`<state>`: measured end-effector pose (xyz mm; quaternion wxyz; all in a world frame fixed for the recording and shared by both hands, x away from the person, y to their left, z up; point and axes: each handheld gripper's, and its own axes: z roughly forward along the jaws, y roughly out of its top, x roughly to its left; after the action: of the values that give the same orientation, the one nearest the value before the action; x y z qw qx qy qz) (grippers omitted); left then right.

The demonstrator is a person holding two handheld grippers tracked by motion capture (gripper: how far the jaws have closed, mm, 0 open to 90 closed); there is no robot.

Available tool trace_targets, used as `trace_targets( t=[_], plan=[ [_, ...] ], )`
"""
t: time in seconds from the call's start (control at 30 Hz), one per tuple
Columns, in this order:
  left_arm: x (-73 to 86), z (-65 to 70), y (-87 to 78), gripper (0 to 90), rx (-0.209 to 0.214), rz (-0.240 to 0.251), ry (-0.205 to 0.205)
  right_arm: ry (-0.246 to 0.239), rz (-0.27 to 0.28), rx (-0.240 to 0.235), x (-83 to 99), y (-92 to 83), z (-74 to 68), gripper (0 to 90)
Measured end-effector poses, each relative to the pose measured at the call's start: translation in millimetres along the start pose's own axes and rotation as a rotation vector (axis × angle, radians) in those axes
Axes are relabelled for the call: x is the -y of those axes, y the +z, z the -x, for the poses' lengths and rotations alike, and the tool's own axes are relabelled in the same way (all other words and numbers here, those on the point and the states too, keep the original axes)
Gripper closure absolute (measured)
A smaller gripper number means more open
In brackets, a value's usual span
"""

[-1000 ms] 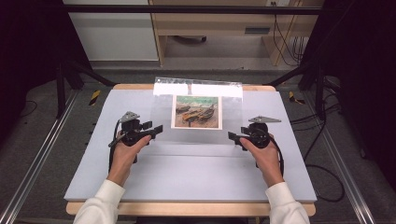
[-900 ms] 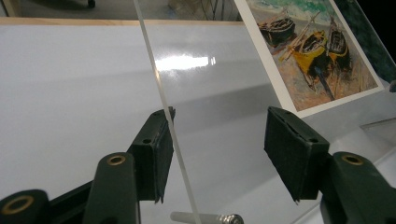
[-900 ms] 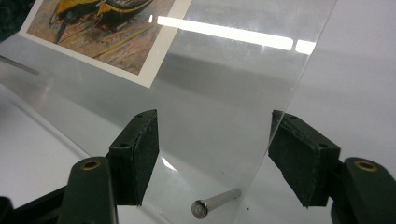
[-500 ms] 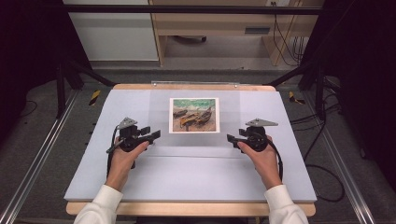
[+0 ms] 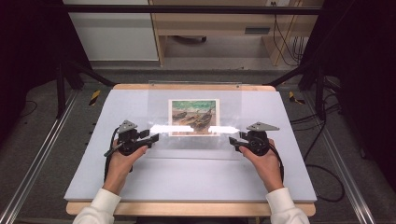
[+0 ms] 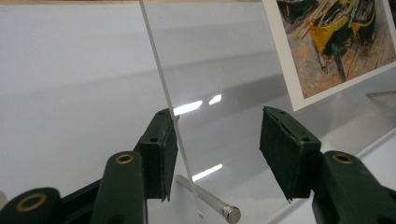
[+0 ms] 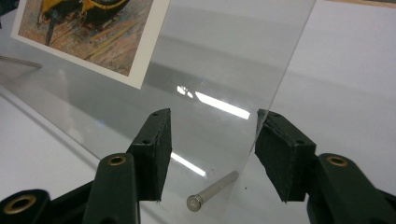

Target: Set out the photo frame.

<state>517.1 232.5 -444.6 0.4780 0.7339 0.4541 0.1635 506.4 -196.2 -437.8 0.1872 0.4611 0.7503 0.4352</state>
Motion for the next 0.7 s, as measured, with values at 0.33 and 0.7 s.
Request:
trace_targets(
  t=[0.33, 0.7],
  plan=[
    [3.0, 1.1, -4.6, 51.1, 0.000, -0.001, -0.010, -0.004, -0.002, 0.001, 3.1, -5.0, -1.2, 52.2],
    [4.6, 2.7, -6.9, 53.1, -0.005, -0.003, -0.013, -0.003, -0.005, 0.000, 5.3, -8.1, -1.4, 55.4]
  ],
)
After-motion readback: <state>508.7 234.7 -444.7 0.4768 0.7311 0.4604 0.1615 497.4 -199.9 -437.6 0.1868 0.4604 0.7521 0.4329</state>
